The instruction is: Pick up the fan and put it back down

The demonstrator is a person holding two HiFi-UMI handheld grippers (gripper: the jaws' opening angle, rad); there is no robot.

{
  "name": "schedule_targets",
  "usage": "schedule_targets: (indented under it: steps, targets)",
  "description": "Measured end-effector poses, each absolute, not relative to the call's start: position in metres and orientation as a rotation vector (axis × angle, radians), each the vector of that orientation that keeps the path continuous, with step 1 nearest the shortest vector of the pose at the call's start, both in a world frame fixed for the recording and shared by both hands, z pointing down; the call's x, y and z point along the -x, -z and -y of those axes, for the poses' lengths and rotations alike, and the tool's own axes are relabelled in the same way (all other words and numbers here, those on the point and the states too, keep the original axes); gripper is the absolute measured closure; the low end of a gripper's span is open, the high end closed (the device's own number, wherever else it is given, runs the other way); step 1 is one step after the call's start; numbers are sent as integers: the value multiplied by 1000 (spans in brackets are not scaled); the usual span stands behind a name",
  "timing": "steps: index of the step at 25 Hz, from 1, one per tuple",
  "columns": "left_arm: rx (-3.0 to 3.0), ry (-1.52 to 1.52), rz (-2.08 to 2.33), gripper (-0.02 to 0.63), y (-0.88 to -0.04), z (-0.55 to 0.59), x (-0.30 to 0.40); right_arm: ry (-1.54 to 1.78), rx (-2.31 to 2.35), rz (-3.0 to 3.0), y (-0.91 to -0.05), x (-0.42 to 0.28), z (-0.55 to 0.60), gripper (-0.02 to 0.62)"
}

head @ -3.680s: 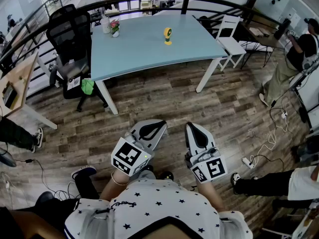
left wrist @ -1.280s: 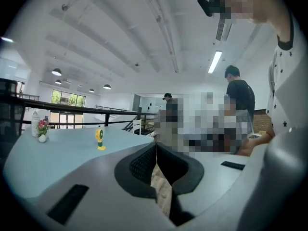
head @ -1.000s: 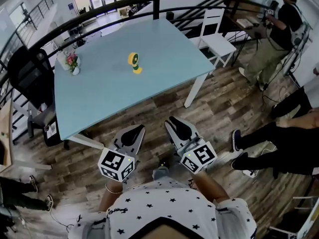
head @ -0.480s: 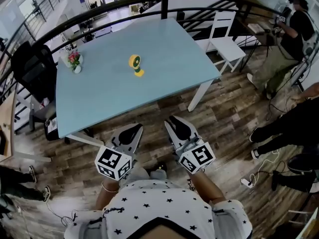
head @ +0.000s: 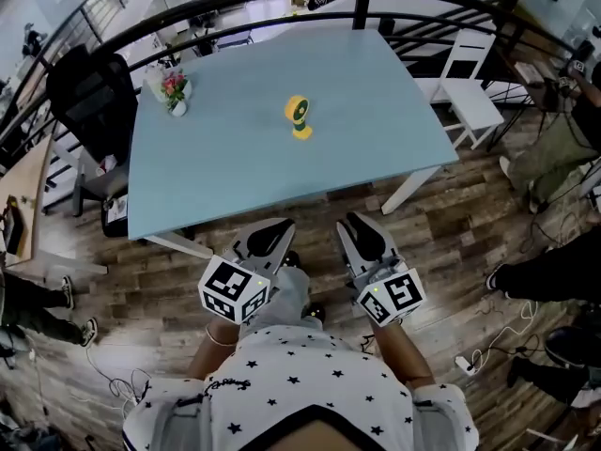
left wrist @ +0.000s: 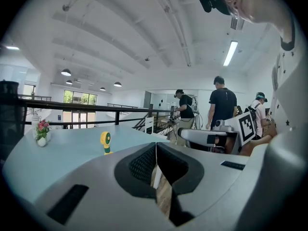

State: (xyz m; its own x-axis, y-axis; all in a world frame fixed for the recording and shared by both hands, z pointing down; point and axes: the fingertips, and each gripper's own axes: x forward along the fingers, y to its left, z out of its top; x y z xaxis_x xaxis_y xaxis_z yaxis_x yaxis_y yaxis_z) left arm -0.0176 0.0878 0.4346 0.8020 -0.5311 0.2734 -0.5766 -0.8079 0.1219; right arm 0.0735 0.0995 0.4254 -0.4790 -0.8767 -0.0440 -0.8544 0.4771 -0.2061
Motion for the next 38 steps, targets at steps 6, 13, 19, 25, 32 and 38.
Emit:
schedule_targets:
  steps: [6,13,19,25,32,38]
  targets:
    - [-2828,-281,842,577,-425,-41,4,189,1552,-2592,-417,-82,-57,520]
    - [-2839,-277,872,577,-423,23,1,175,1549,-2624,-416,-86,4,508]
    - [-2802,-292,912,577,-431,71,16,222,1548,-2665,-430,-78,58,502]
    - [-2789,-299,945,577,-451,106,32,267,1572,-2691,-469,-69,96,485]
    - [-2766,-308,967,577,-448,157,40,341,1619,-2748,-487,-67,150,459]
    - [-2714,-339,1095,577,-457,178,49,393,1595,-2841,-518,-61,179,453]
